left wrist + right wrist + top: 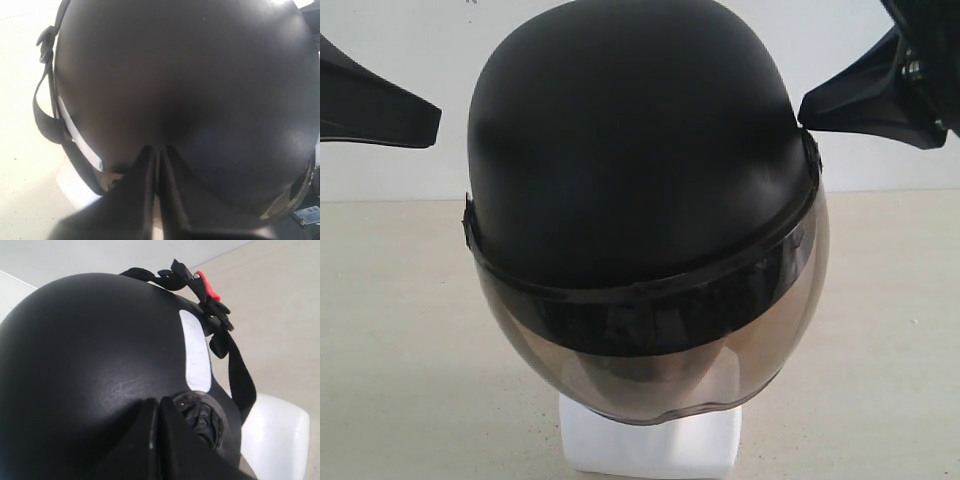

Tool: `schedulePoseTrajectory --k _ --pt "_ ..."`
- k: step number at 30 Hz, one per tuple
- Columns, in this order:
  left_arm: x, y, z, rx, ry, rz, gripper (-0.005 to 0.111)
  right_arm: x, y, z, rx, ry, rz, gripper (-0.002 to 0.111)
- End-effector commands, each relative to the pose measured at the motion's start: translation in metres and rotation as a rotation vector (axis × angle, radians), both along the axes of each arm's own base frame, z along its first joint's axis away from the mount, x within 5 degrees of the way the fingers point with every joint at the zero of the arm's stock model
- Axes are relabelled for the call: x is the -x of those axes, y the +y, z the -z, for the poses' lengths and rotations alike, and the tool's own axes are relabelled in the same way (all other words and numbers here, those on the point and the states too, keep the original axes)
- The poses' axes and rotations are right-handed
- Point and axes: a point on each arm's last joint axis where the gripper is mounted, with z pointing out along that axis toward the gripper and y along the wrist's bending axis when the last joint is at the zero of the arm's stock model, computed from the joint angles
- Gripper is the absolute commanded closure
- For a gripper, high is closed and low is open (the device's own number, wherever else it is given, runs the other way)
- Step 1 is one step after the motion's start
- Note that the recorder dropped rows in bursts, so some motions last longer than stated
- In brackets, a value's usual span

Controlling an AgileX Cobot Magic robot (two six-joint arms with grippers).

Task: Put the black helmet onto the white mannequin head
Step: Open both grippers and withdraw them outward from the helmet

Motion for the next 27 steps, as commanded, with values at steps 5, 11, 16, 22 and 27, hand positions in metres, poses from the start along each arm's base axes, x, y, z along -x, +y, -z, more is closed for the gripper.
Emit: schedulePoseTrajectory --k 5,11,16,22,27 --pt "0.000 0.000 -0.003 0.019 -0.007 -0.010 0.102 -0.004 0.001 0.012 0.027 0.052 -0.010 0.108" --pt "0.000 0.000 -0.003 0.019 -0.008 -0.012 0.102 -0.004 0.001 0.013 0.034 0.052 -0.013 0.108" --pt "-0.001 0.000 -0.003 0.019 -0.011 -0.015 0.102 -0.005 0.000 0.012 0.027 0.045 0.003 0.108" --pt "-0.001 0.000 -0.004 0.019 -0.014 -0.021 0.102 -0.005 0.000 0.012 0.022 0.055 0.002 0.108" --pt "-0.001 0.000 -0.003 0.019 -0.011 -0.016 0.102 -0.004 0.000 0.024 0.037 0.091 0.004 0.108"
